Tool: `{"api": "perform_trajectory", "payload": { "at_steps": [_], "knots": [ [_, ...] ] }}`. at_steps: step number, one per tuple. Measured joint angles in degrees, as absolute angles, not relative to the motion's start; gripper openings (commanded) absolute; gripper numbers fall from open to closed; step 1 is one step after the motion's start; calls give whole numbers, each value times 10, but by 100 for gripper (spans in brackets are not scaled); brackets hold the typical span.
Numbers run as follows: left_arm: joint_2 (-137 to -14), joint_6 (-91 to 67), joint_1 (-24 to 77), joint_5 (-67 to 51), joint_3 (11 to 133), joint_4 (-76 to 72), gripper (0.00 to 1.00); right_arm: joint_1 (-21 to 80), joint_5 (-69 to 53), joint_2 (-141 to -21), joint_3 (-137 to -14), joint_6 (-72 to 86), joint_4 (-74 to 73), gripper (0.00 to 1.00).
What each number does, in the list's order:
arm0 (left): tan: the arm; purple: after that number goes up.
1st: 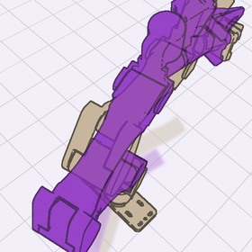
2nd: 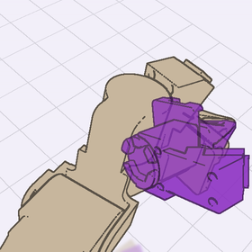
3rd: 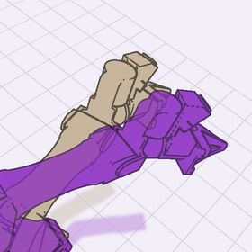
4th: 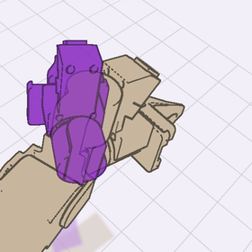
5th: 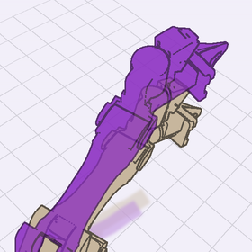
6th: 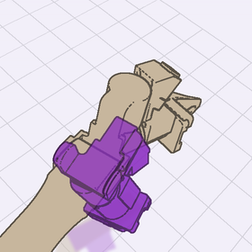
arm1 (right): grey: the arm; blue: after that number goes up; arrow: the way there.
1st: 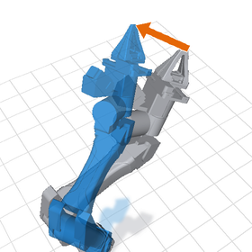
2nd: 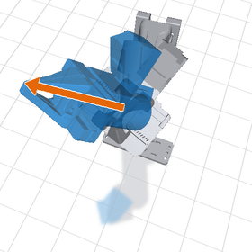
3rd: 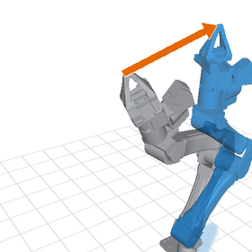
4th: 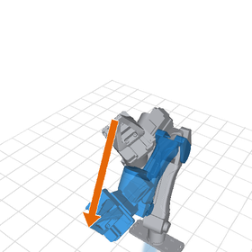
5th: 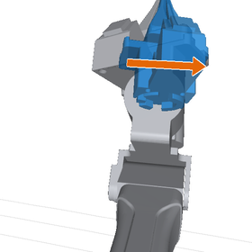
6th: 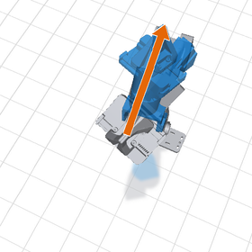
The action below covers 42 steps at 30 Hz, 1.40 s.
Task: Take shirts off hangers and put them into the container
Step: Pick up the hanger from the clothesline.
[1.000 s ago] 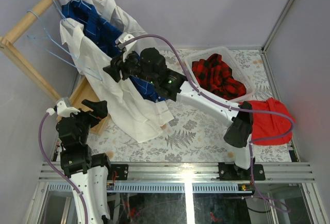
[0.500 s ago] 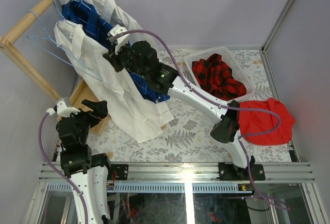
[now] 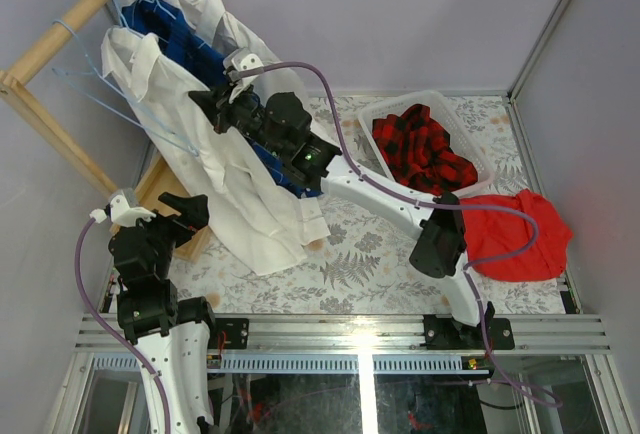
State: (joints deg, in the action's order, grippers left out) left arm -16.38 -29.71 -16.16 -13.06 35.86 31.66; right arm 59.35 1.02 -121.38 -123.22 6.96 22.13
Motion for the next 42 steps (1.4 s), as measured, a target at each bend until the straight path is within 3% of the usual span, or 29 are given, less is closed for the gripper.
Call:
{"api": "perform_trajectory", "payload": {
  "at_steps": [32, 42],
  "knots": [
    [-164, -297, -162, -130, 359, 317, 100, 613, 51, -1087, -1083, 23, 342, 0],
    [-164, -297, -162, -130, 359, 317, 100, 616, 96, -846, -804, 21, 301, 0]
  ]
}}
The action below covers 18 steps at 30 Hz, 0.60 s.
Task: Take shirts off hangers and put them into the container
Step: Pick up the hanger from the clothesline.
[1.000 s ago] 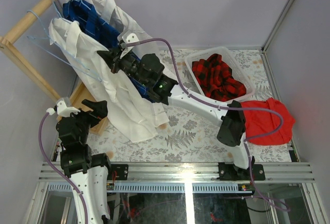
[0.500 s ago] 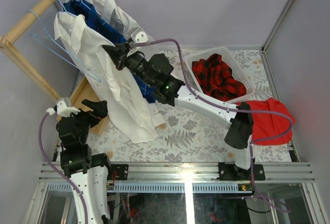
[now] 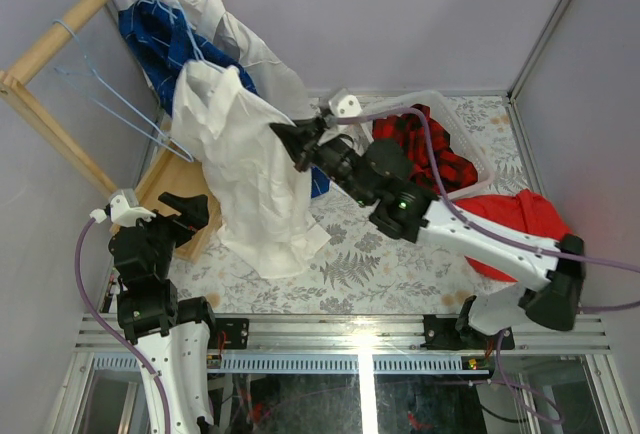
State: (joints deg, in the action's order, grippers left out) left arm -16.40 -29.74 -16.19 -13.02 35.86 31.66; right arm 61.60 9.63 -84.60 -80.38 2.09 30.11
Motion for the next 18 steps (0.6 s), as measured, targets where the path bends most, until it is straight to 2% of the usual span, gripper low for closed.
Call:
{"api": "perform_trajectory", "payload": {
  "at_steps": [3, 12, 18],
  "knots": [
    [-164, -297, -162, -130, 359, 317, 100, 616, 95, -774, -730, 31, 267, 0],
    [-171, -297, -162, -135, 359, 317, 100, 616, 52, -501, -401, 103, 230, 0],
    [-202, -323, -162, -222, 353, 292, 100, 617, 76, -407, -372, 81, 114, 0]
  ]
}}
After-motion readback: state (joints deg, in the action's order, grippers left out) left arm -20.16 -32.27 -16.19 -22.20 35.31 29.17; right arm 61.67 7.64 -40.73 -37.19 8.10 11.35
